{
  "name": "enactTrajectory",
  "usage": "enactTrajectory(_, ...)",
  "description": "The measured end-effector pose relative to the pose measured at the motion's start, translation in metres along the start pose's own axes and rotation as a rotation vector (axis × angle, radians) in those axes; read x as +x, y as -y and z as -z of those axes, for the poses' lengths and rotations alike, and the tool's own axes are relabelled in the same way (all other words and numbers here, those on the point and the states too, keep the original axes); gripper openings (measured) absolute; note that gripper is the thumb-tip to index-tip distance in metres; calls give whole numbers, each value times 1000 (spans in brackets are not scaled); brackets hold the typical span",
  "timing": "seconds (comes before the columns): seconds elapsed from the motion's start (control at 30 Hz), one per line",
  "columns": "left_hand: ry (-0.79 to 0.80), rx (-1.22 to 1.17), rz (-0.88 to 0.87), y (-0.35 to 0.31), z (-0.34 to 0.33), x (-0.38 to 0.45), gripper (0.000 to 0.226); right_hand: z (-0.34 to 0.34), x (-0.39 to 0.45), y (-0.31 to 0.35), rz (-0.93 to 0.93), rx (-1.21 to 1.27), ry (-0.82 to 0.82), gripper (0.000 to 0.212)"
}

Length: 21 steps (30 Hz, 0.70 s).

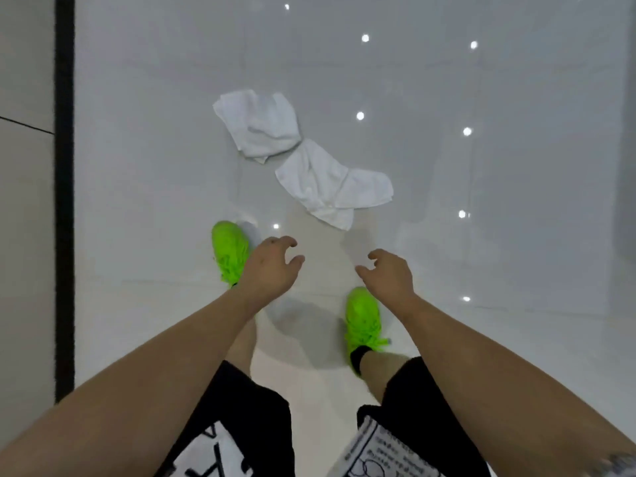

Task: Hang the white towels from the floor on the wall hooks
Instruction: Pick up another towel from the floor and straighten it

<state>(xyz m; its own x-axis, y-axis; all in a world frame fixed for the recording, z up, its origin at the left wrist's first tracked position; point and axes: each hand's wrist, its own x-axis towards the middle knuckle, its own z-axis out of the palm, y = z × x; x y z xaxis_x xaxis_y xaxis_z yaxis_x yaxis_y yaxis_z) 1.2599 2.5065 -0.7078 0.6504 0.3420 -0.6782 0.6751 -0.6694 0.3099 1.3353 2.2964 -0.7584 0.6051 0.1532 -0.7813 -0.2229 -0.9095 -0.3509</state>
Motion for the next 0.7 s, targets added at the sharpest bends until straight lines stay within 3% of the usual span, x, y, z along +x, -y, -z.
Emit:
enactTrajectory(0.17,140,58,-38,51,-90,155,42,-105,149,-19,-76,18,44,54)
enactTrajectory(0.4,172,204,-107,123,-181,316,40,-202,332,-52,137,-286,-233,44)
enactTrajectory(0.53,230,286,-132,140,-195,333,41,-221,351,-65,248,-356,-299,18)
enactTrajectory(0.7,281,331,-175,115,-163,290,40,-205,291,-50,83,-71,-264,20)
